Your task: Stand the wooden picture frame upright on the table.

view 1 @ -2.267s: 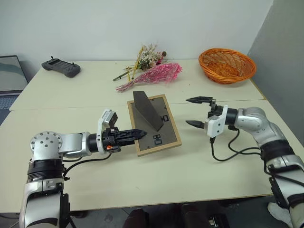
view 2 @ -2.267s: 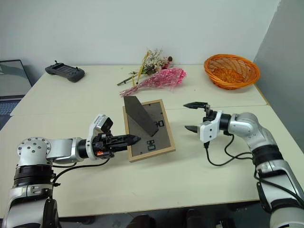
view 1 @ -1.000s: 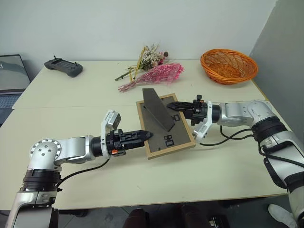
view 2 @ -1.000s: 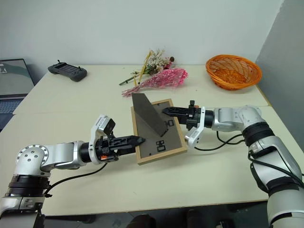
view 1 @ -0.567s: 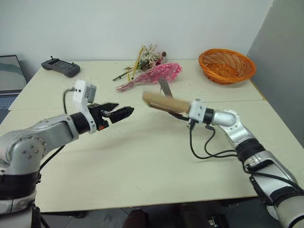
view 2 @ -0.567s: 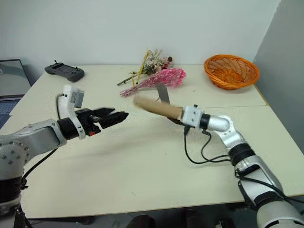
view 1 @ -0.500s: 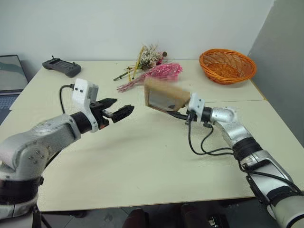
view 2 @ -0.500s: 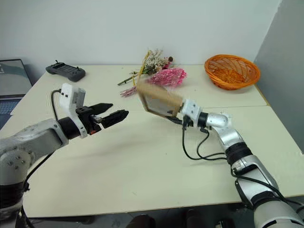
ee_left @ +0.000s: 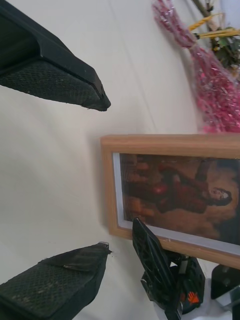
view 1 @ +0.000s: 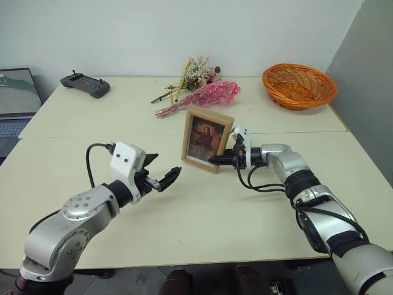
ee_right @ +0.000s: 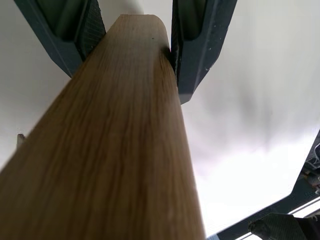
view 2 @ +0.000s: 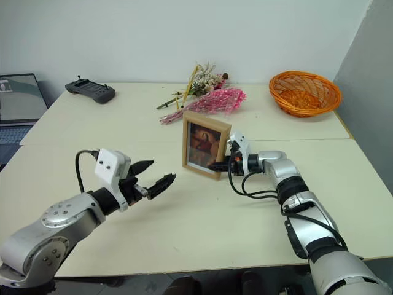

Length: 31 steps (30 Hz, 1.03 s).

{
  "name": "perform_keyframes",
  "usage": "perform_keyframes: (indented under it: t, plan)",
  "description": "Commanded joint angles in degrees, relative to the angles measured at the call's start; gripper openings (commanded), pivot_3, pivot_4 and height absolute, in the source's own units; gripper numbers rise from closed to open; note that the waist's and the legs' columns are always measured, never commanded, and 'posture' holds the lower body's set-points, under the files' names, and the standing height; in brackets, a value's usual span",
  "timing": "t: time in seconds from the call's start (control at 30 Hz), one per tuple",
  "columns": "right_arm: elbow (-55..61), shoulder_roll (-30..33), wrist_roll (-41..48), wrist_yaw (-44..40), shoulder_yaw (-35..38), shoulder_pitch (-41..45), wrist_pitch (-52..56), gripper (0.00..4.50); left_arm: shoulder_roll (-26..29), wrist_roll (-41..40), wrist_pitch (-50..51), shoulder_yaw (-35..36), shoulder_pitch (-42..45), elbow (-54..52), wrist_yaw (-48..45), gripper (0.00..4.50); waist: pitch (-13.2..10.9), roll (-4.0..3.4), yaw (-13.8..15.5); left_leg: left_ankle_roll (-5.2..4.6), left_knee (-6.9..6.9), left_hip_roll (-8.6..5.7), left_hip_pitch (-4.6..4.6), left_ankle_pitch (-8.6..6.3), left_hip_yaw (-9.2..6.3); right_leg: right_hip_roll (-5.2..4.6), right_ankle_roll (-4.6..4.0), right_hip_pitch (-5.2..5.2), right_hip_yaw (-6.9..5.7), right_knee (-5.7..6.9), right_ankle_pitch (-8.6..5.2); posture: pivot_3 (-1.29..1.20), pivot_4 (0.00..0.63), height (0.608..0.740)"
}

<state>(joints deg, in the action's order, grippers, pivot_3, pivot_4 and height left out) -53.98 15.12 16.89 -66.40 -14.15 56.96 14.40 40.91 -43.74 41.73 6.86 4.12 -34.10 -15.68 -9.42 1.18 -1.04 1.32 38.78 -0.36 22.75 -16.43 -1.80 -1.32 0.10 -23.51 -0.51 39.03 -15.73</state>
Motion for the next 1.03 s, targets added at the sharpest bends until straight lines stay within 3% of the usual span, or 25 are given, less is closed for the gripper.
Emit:
perform_keyframes:
  t: [0.03, 0.23, 0.3, 0.5, 0.63, 0.7, 0.8, 0.93, 1.03]
  plan:
    - [-1.2, -0.9, -1.1, -1.4, 2.9, 1.7, -1.5, 1.3, -0.5, 2.5, -1.8, 0.8, 0.4, -0.5, -1.7, 4.49, 0.0, 0.01, 0.0, 0.0, 0.0, 0.0, -0.01, 0.0, 0.0, 0.0, 0.0, 0.0, 0.01, 0.01, 0.0, 0.0, 0.15, 0.74]
    - [-2.9, -1.2, -3.6, -1.9, 3.9, 2.3, -1.2, 1.3, -1.4, 4.6, -1.7, 0.2, 1.4, 1.1, -3.9, 4.49, 0.0, 0.01, 0.0, 0.01, 0.0, 0.0, -0.04, 0.0, 0.0, 0.01, 0.0, 0.02, 0.0, 0.03, 0.0, 0.0, 0.15, 0.74]
    - [-3.0, -0.8, -4.4, -2.2, 4.1, 2.1, -1.3, 2.01, -1.7, 5.4, -1.8, -0.1, 1.8, 1.7, -4.6, 4.5, 0.0, 0.01, 0.0, 0.01, 0.0, 0.0, -0.04, 0.0, 0.0, 0.01, 0.0, 0.03, 0.0, 0.03, 0.0, 0.0, 0.15, 0.74]
    - [1.1, 2.5, -5.7, -2.2, 5.3, -1.3, -1.7, 3.32, -2.2, 7.1, -1.5, -0.7, 4.1, 4.3, -7.1, 4.5, 0.0, 0.01, 0.1, 0.01, 0.01, -0.01, -0.02, 0.0, -0.01, 0.0, 0.0, 0.03, -0.02, 0.01, 0.0, 0.0, 0.15, 0.74]
    - [12.2, 7.5, -5.2, -3.3, 6.0, -7.9, 0.0, 3.93, -1.1, 7.9, -1.3, -0.1, 5.7, 7.2, -9.7, 4.5, 0.0, 0.01, 0.4, 0.01, 0.01, 0.0, -0.02, 0.0, -0.01, 0.0, 0.0, 0.04, -0.02, 0.0, 0.0, 0.0, 0.15, 0.74]
    - [21.3, 11.2, -4.9, -1.6, 7.4, -12.3, 1.2, 4.46, -0.1, 7.5, -0.5, 1.4, 7.3, 9.9, -11.2, 4.5, 0.0, 0.01, 0.6, 0.01, 0.01, 0.0, -0.01, 0.0, 0.0, 0.0, 0.0, 0.04, -0.01, 0.0, 0.0, 0.0, 0.15, 0.74]
    - [31.7, 15.8, -6.1, 2.1, 9.1, -17.5, 1.1, 4.49, 2.3, 6.7, 0.5, 3.3, 9.5, 13.8, -14.7, 4.5, 0.0, 0.0, 0.8, 0.0, 0.02, 0.0, 0.0, 0.0, -0.01, 0.0, 0.0, 0.02, -0.03, 0.02, 0.0, 0.0, 0.15, 0.74]
    - [51.8, 19.4, 3.1, 4.5, 14.7, -21.3, 16.0, 4.49, 7.7, 6.8, 0.6, 4.5, 13.9, 22.3, -22.7, 4.5, 0.0, -0.01, 0.4, -0.02, 0.01, 0.02, -0.03, -0.01, -0.03, 0.05, 0.01, 0.02, -0.04, 0.04, -0.01, 0.0, 0.15, 0.74]
    - [60.4, 20.1, 7.0, 6.9, 16.2, -22.7, 23.3, 4.49, 9.9, 7.8, -0.1, 3.6, 16.4, 25.9, -26.9, 4.5, 0.0, -0.02, 0.3, -0.02, -0.02, 0.04, -0.04, -0.01, -0.14, 0.12, 0.01, 0.01, -0.06, 0.03, -0.01, 0.0, 0.15, 0.74]
